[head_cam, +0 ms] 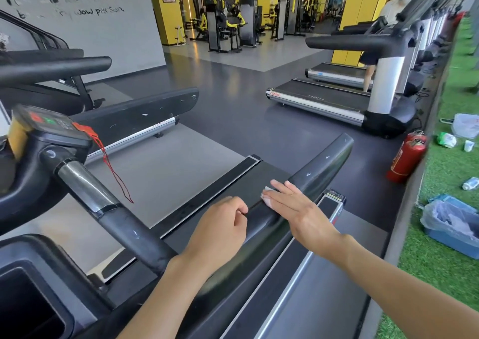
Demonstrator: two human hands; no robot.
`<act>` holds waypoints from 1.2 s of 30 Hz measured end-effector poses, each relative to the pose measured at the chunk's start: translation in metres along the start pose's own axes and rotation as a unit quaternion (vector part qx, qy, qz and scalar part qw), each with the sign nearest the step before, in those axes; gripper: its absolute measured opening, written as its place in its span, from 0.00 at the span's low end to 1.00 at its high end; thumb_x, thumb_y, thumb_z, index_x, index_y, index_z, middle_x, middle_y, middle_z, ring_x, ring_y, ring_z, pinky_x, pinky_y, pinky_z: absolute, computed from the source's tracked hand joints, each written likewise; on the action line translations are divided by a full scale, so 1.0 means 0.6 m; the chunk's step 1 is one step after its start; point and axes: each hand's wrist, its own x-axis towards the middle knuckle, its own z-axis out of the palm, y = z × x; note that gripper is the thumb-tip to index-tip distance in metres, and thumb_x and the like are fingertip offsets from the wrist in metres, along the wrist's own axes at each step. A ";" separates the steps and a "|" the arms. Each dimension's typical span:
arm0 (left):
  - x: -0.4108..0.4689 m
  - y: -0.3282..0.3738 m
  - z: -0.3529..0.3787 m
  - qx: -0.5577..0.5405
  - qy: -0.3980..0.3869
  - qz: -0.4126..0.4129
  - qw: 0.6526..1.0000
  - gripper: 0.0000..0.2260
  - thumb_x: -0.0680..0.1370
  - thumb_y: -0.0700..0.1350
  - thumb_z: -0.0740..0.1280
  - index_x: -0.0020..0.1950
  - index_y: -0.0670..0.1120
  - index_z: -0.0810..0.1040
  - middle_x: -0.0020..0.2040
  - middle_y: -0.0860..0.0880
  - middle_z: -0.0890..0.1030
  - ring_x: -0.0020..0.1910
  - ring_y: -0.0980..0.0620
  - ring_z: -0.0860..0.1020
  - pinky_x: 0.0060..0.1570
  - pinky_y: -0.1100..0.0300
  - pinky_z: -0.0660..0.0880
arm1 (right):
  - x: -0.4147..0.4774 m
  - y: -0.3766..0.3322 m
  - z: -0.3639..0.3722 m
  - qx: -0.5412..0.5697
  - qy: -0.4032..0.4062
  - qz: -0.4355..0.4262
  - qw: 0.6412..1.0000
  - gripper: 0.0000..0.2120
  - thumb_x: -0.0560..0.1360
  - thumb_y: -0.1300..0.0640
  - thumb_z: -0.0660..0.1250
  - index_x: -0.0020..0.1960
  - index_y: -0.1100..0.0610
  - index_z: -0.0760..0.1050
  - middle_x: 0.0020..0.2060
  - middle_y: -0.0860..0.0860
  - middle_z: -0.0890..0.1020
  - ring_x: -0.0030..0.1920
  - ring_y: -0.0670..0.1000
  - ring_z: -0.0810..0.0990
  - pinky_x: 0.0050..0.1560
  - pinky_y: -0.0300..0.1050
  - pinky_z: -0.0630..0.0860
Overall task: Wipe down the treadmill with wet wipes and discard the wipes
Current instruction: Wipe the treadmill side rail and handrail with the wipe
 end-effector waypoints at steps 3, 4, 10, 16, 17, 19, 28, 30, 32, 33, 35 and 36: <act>0.000 0.002 -0.002 -0.010 -0.012 -0.008 1.000 0.11 0.80 0.37 0.57 0.53 0.46 0.78 0.39 0.59 0.73 0.34 0.65 0.72 0.35 0.72 0.66 | -0.009 0.055 0.000 -0.011 -0.031 0.078 0.996 0.37 0.67 0.79 0.43 0.70 0.63 0.72 0.68 0.55 0.75 0.75 0.59 0.67 0.79 0.49 0.50; -0.001 0.002 -0.002 -0.015 -0.017 -0.012 1.000 0.11 0.80 0.37 0.57 0.53 0.47 0.78 0.40 0.59 0.74 0.35 0.65 0.72 0.36 0.72 0.67 | -0.011 0.072 -0.005 -0.015 -0.032 0.126 0.991 0.39 0.64 0.81 0.44 0.71 0.63 0.70 0.68 0.56 0.75 0.75 0.60 0.67 0.79 0.45 0.46; 0.031 0.020 0.010 -0.017 -0.041 -0.004 0.999 0.10 0.81 0.40 0.57 0.56 0.50 0.76 0.52 0.56 0.75 0.48 0.60 0.75 0.50 0.63 0.73 | 0.006 0.009 -0.026 -0.010 0.016 0.107 0.994 0.37 0.63 0.81 0.50 0.70 0.67 0.71 0.68 0.59 0.75 0.73 0.59 0.69 0.78 0.49 0.51; 0.074 0.044 0.041 -0.009 -0.057 0.000 0.998 0.06 0.81 0.42 0.58 0.54 0.51 0.71 0.49 0.56 0.76 0.48 0.56 0.75 0.51 0.59 0.74 | -0.012 0.013 0.002 0.009 0.007 -0.001 1.000 0.34 0.67 0.80 0.55 0.71 0.64 0.72 0.70 0.57 0.74 0.74 0.60 0.68 0.76 0.57 0.60; 0.076 0.044 0.045 -0.005 -0.057 0.000 0.998 0.08 0.80 0.41 0.58 0.56 0.51 0.72 0.50 0.56 0.76 0.49 0.56 0.76 0.52 0.58 0.74 | -0.012 0.027 0.001 0.007 0.009 0.002 1.000 0.35 0.66 0.80 0.56 0.71 0.63 0.71 0.70 0.57 0.74 0.74 0.60 0.67 0.76 0.58 0.60; 0.078 0.042 0.049 -0.002 -0.056 -0.004 0.998 0.10 0.80 0.40 0.58 0.59 0.49 0.73 0.53 0.55 0.76 0.51 0.56 0.75 0.55 0.58 0.74 | -0.017 0.056 0.002 0.004 0.011 0.030 0.999 0.38 0.66 0.81 0.55 0.74 0.62 0.68 0.72 0.56 0.72 0.76 0.60 0.65 0.77 0.58 0.58; 0.083 0.033 0.056 0.001 -0.062 -0.013 0.998 0.12 0.81 0.40 0.57 0.58 0.50 0.76 0.52 0.59 0.75 0.49 0.61 0.75 0.52 0.61 0.74 | -0.020 0.173 -0.035 -0.033 -0.011 0.189 0.981 0.39 0.62 0.78 0.47 0.72 0.67 0.69 0.69 0.61 0.74 0.72 0.64 0.70 0.78 0.48 0.49; 0.099 0.039 0.064 0.003 -0.057 -0.013 0.998 0.11 0.80 0.40 0.57 0.58 0.50 0.75 0.52 0.58 0.76 0.48 0.60 0.75 0.52 0.61 0.74 | -0.006 0.131 -0.030 -0.023 0.015 0.144 0.989 0.39 0.62 0.79 0.47 0.71 0.67 0.69 0.68 0.59 0.75 0.72 0.60 0.70 0.78 0.51 0.53; 0.117 0.050 0.075 0.002 -0.051 -0.014 0.999 0.10 0.80 0.39 0.57 0.55 0.50 0.74 0.50 0.56 0.76 0.47 0.58 0.76 0.50 0.60 0.74 | -0.006 0.083 -0.008 -0.005 0.003 0.070 0.998 0.34 0.67 0.75 0.46 0.71 0.65 0.69 0.69 0.57 0.74 0.73 0.57 0.68 0.77 0.54 0.56; 0.124 0.055 0.081 0.001 -0.047 -0.018 0.999 0.08 0.80 0.39 0.57 0.53 0.50 0.73 0.48 0.56 0.76 0.46 0.56 0.76 0.49 0.58 0.74 | -0.011 0.071 0.003 0.019 -0.004 0.045 0.999 0.32 0.71 0.73 0.44 0.72 0.65 0.69 0.71 0.57 0.73 0.75 0.57 0.66 0.78 0.54 0.56; 0.131 0.060 0.091 0.001 -0.038 -0.029 0.999 0.07 0.79 0.38 0.58 0.50 0.50 0.70 0.44 0.55 0.75 0.44 0.54 0.75 0.47 0.55 0.74 | -0.023 0.080 0.013 0.030 -0.010 0.024 0.999 0.30 0.75 0.71 0.44 0.73 0.64 0.70 0.72 0.56 0.72 0.77 0.57 0.63 0.78 0.52 0.54; 0.132 0.060 0.094 0.001 -0.031 -0.033 0.999 0.07 0.79 0.38 0.58 0.49 0.50 0.69 0.43 0.55 0.75 0.43 0.54 0.75 0.46 0.54 0.75 | -0.023 0.092 0.013 0.021 -0.011 0.015 1.000 0.30 0.75 0.71 0.44 0.73 0.63 0.70 0.72 0.55 0.72 0.77 0.58 0.63 0.79 0.52 0.54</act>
